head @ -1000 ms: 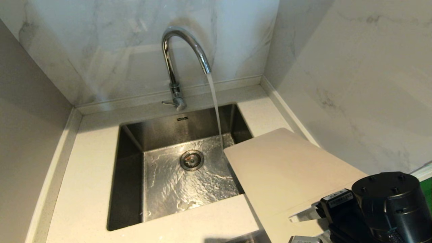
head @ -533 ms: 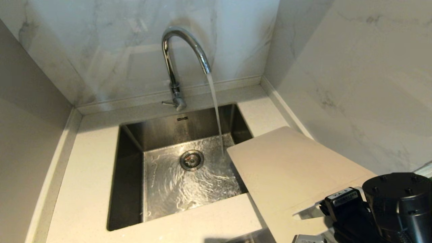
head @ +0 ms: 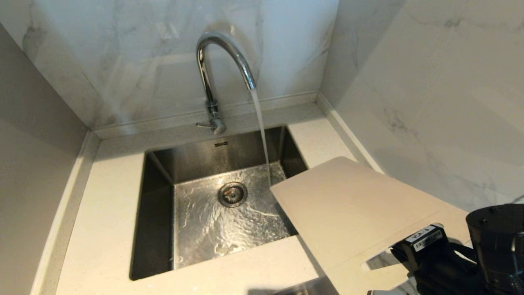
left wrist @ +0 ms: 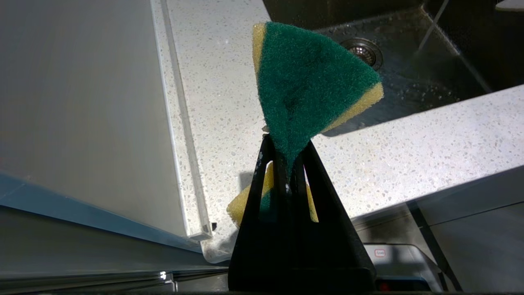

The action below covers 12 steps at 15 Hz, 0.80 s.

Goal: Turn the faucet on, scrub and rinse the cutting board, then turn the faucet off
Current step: Pick up the cutting board

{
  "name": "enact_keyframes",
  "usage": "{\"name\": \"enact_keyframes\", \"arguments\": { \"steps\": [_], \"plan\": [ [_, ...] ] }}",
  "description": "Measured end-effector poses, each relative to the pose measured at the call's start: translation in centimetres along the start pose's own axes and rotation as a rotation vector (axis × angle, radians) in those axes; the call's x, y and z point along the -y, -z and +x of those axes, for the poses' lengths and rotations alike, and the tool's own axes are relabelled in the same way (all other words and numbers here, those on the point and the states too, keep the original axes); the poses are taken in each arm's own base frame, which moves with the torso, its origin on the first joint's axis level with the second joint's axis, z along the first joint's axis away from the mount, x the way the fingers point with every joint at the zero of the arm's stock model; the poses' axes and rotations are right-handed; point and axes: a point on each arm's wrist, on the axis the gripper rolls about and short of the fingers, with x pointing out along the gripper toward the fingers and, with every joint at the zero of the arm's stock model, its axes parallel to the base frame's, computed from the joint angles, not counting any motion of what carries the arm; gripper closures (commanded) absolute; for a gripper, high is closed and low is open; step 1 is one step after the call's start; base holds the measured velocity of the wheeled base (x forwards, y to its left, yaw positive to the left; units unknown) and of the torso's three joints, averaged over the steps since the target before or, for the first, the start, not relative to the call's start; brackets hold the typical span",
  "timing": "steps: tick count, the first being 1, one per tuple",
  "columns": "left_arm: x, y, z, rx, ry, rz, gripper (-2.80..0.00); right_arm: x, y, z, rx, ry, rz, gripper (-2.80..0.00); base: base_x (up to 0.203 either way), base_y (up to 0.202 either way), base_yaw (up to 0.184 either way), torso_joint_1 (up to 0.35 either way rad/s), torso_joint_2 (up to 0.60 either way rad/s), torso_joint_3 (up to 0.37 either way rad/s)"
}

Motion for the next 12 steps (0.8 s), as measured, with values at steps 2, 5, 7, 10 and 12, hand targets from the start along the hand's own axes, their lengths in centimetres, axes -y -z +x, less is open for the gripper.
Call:
{"name": "enact_keyframes", "arguments": {
  "steps": [2, 5, 7, 10, 12],
  "plan": [
    [0.0, 0.0, 0.0, 0.000, 0.001, 0.000, 0.00, 0.8, 0.4, -0.1, -0.001, 0.025, -0.025, 0.00, 0.000, 0.000, 0.000, 0.000, 0.00, 0.000],
    [0.0, 0.0, 0.0, 0.000, 0.001, 0.000, 0.00, 1.4, 0.6, -0.2, 0.004, 0.048, -0.046, 0.00, 0.000, 0.000, 0.000, 0.000, 0.00, 0.000],
    [0.0, 0.0, 0.0, 0.000, 0.000, 0.000, 0.00, 2.1, 0.6, -0.2, 0.057, 0.079, -0.103, 0.00, 0.000, 0.000, 0.000, 0.000, 0.00, 0.000],
    [0.0, 0.0, 0.0, 0.000, 0.001, 0.000, 0.00, 2.9, 1.0, -0.2, 0.121, 0.105, -0.125, 0.00, 0.000, 0.000, 0.000, 0.000, 0.00, 0.000],
    [0.0, 0.0, 0.0, 0.000, 0.001, 0.000, 0.00, 3.2, 1.1, -0.2, 0.177, 0.082, -0.129, 0.00, 0.000, 0.000, 0.000, 0.000, 0.00, 0.000]
  ]
}}
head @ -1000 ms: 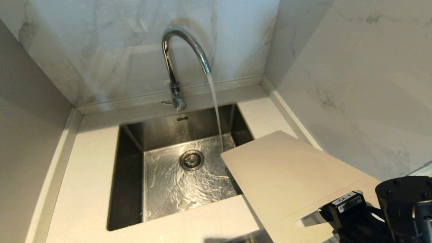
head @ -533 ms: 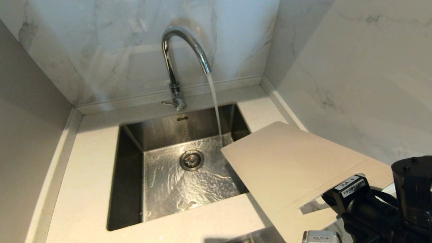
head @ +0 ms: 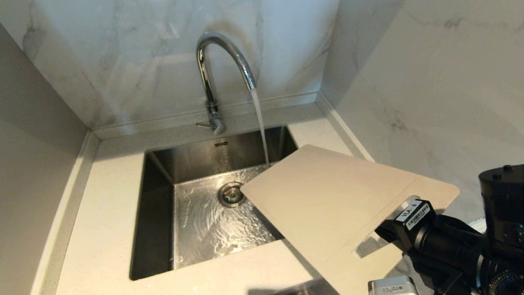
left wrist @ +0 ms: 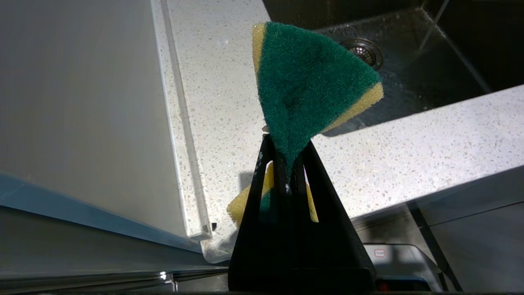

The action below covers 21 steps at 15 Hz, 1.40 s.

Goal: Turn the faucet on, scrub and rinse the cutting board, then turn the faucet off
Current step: Pick up the cutting board

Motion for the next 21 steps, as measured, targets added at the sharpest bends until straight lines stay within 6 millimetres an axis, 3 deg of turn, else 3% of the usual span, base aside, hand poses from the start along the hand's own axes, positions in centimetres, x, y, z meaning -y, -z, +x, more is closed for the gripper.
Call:
{"name": "enact_keyframes", "arguments": {
  "steps": [4, 12, 21],
  "plan": [
    [0.0, 0.0, 0.0, 0.000, 0.000, 0.001, 0.00, 1.0, 0.2, 0.5, 0.121, 0.010, -0.013, 0.00, 0.000, 0.000, 0.000, 0.000, 0.00, 0.000],
    [0.0, 0.0, 0.0, 0.000, 0.000, 0.000, 0.00, 4.9, 0.9, 1.8, 0.241, 0.159, -0.227, 0.00, 0.000, 0.000, 0.000, 0.000, 0.00, 0.000],
    [0.0, 0.0, 0.0, 0.000, 0.000, 0.000, 0.00, 5.8, 0.8, 1.8, 0.361, 0.246, -0.310, 0.00, 0.000, 0.000, 0.000, 0.000, 0.00, 0.000]
  ]
}}
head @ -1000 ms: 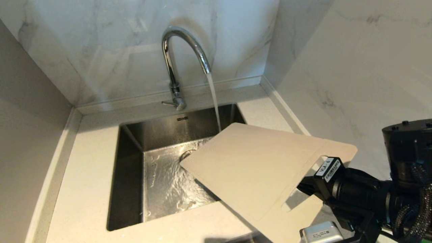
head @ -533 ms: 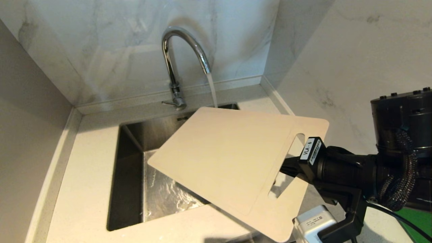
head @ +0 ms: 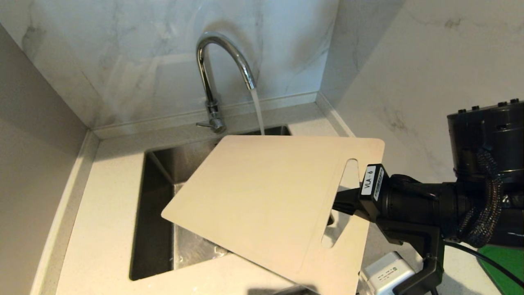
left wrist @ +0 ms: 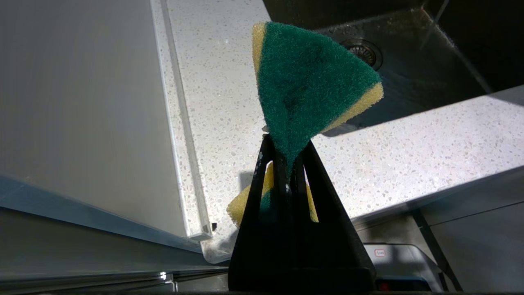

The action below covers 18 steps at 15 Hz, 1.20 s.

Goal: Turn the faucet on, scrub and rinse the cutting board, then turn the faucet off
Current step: Pick up the cutting board

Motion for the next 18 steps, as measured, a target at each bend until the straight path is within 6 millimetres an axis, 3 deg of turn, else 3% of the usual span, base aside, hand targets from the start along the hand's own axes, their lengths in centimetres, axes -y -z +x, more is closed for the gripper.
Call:
{"name": "enact_keyframes", "arguments": {
  "steps": [10, 13, 18],
  "plan": [
    [0.0, 0.0, 0.0, 0.000, 0.000, 0.000, 0.00, 1.3, 1.1, 1.6, 0.154, 0.120, -0.055, 0.00, 0.000, 0.000, 0.000, 0.000, 0.00, 0.000],
    [0.0, 0.0, 0.0, 0.000, -0.001, 0.000, 0.00, 1.4, 1.1, 1.5, 0.181, 0.054, -0.051, 0.00, 0.000, 0.000, 0.000, 0.000, 0.00, 0.000],
    [0.0, 0.0, 0.0, 0.000, -0.001, 0.000, 0.00, 3.7, 2.4, 0.0, 0.174, -0.091, -0.138, 0.00, 0.000, 0.000, 0.000, 0.000, 0.00, 0.000]
  ]
}}
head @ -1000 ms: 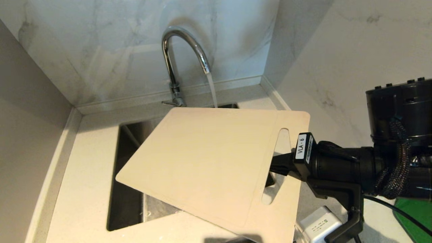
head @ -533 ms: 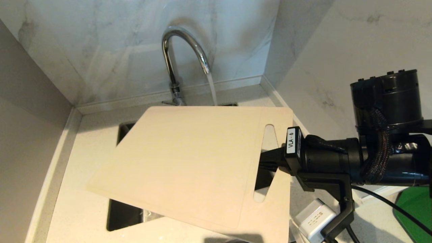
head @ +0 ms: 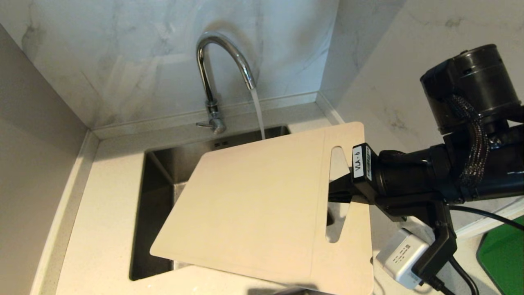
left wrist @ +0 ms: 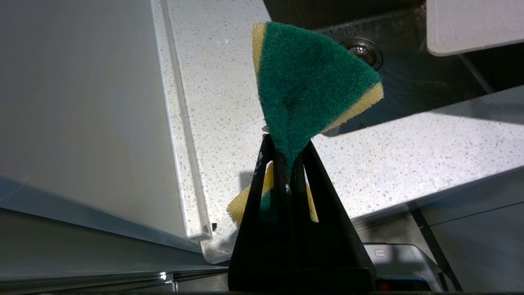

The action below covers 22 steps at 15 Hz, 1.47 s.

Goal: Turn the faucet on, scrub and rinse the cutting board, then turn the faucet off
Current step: Pick up the cutting board, then scrub the cutting board underwater

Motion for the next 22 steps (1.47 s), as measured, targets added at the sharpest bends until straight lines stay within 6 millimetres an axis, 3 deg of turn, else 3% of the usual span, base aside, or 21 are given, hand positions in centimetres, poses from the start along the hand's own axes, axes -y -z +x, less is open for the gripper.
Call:
{"name": "enact_keyframes", "arguments": {
  "steps": [10, 15, 22],
  "plan": [
    [0.0, 0.0, 0.0, 0.000, 0.001, 0.000, 0.00, 2.1, 2.4, -0.4, 0.045, -0.207, -0.146, 0.00, 0.000, 0.000, 0.000, 0.000, 0.00, 0.000],
    [0.0, 0.0, 0.0, 0.000, 0.000, 0.000, 0.00, 2.6, 3.7, 0.7, 0.076, -0.232, -0.221, 0.00, 0.000, 0.000, 0.000, 0.000, 0.00, 0.000],
    [0.0, 0.0, 0.0, 0.000, 0.000, 0.000, 0.00, 3.1, 4.5, 0.7, 0.047, -0.294, -0.261, 0.00, 0.000, 0.000, 0.000, 0.000, 0.00, 0.000]
  ]
}}
